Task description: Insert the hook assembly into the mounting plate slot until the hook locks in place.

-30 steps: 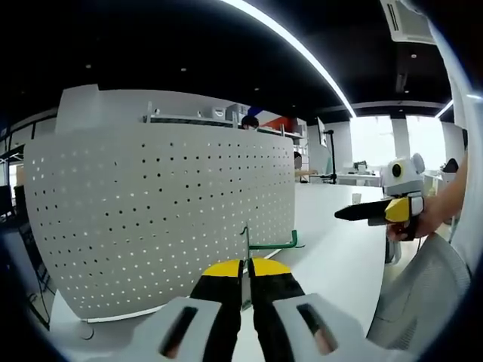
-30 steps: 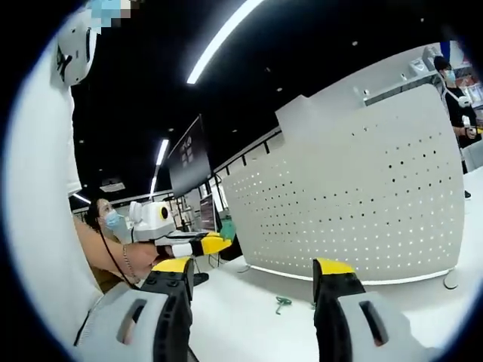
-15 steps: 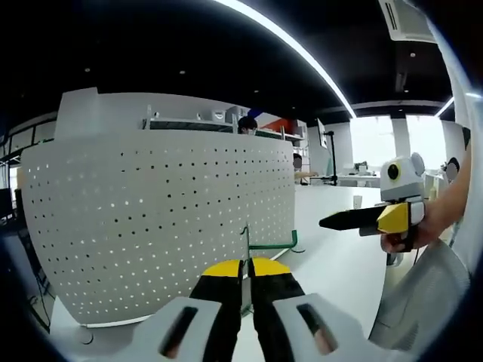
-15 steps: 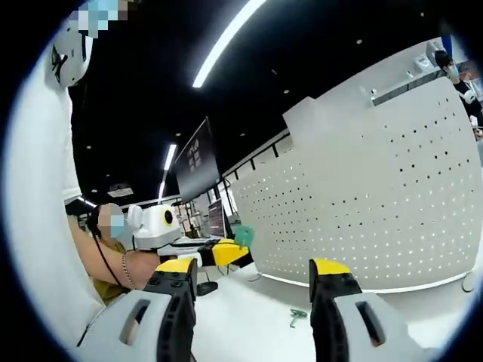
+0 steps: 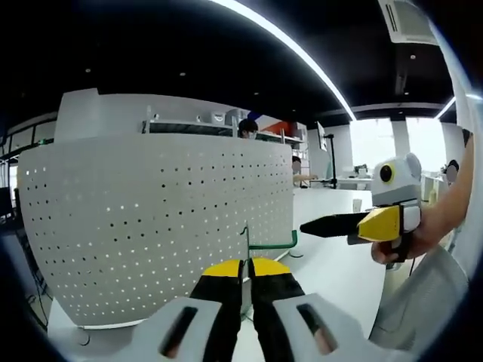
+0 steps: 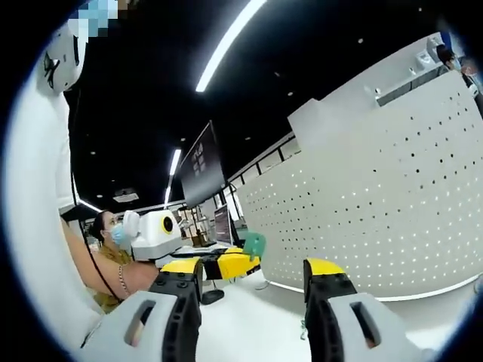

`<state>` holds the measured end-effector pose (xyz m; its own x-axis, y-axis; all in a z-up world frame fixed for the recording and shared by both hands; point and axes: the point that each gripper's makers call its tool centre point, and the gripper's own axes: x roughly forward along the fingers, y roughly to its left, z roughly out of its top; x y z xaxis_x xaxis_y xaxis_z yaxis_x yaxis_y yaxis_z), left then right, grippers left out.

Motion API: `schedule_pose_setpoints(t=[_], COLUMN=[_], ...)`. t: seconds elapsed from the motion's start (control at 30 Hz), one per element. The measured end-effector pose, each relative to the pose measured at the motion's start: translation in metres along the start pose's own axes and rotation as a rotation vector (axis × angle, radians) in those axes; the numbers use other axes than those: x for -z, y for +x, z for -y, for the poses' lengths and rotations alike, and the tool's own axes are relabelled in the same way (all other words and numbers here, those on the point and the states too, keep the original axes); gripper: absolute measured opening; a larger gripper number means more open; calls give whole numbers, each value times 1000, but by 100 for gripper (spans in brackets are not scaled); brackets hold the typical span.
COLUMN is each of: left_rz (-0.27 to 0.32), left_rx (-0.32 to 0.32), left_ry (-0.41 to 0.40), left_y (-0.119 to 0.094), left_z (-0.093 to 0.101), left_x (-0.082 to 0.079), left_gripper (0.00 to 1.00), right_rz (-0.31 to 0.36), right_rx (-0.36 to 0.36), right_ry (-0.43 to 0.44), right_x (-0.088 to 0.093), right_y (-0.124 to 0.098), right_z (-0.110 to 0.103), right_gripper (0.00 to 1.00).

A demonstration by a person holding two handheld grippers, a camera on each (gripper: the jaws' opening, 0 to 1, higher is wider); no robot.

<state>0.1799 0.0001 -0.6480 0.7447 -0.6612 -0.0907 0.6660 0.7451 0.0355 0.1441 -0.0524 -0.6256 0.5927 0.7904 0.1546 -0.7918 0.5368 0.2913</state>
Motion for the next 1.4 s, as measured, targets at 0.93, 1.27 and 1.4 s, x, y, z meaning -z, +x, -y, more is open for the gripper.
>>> schedule_pose_setpoints(t=[0.93,1.27,1.4], left_rz=[31,37,38], left_rx=[-27,-31,-31], left_ry=[-27,-39,-40], left_y=[4,6,7], left_z=[3,4,4], left_x=[-9,-10,-11], left_gripper=[3,3,3], right_rz=[3,-5,-12], right_rx=[-16,-2,-1], right_ry=[35,20,13], right_x=[0,0,1], right_y=[43,49,51], right_z=[-2,2,1], right_gripper=[31,14,10])
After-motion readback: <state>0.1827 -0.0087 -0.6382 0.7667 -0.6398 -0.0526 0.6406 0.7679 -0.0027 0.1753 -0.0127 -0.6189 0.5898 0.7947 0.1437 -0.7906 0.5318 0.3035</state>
